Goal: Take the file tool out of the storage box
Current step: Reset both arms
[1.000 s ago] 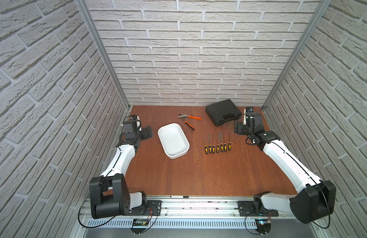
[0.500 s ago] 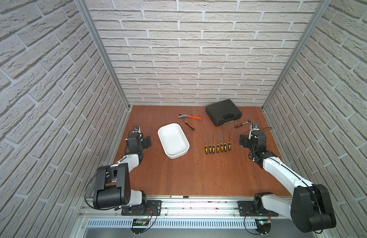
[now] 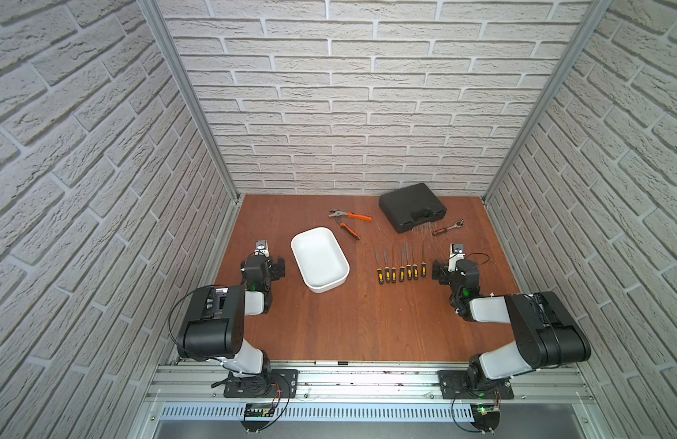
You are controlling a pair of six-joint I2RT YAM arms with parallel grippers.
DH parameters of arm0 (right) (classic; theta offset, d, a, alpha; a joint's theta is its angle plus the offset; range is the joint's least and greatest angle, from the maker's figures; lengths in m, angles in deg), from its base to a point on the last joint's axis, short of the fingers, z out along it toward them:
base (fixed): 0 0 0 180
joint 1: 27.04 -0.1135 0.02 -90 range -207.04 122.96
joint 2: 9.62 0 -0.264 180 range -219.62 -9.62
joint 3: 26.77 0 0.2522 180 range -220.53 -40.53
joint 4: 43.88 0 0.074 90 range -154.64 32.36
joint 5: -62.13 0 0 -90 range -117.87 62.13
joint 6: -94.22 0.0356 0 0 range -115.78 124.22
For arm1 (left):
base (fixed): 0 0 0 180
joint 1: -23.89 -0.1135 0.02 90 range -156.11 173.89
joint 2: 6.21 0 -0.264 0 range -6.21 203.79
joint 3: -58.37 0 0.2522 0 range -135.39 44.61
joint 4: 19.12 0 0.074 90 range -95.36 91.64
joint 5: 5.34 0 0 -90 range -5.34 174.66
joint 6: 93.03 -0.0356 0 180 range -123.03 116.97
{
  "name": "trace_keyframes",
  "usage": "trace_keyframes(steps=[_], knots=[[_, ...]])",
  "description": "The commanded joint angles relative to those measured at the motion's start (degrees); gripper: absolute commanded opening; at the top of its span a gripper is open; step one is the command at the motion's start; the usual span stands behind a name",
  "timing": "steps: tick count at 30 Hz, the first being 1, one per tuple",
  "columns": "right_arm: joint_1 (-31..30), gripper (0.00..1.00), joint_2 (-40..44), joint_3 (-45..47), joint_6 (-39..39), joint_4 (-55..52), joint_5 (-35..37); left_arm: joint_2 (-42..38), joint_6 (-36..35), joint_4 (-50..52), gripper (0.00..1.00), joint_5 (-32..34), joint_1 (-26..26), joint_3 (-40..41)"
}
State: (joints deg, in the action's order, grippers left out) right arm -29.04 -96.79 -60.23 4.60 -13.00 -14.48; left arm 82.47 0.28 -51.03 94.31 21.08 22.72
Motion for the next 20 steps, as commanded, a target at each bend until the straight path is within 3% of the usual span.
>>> trace_keyframes(steps=[1, 20], knots=[[0.0, 0.99, 0.6, -2.1, -1.0, 4.6, -1.7, 0.2, -1.1, -5.8, 0.98, 1.1, 0.1, 0.2], [1.4, 0.99, 0.3, -3.2, -0.5, 3.1, -4.8, 0.2, -1.2, -5.7, 0.98, 1.2, 0.1, 0.2]])
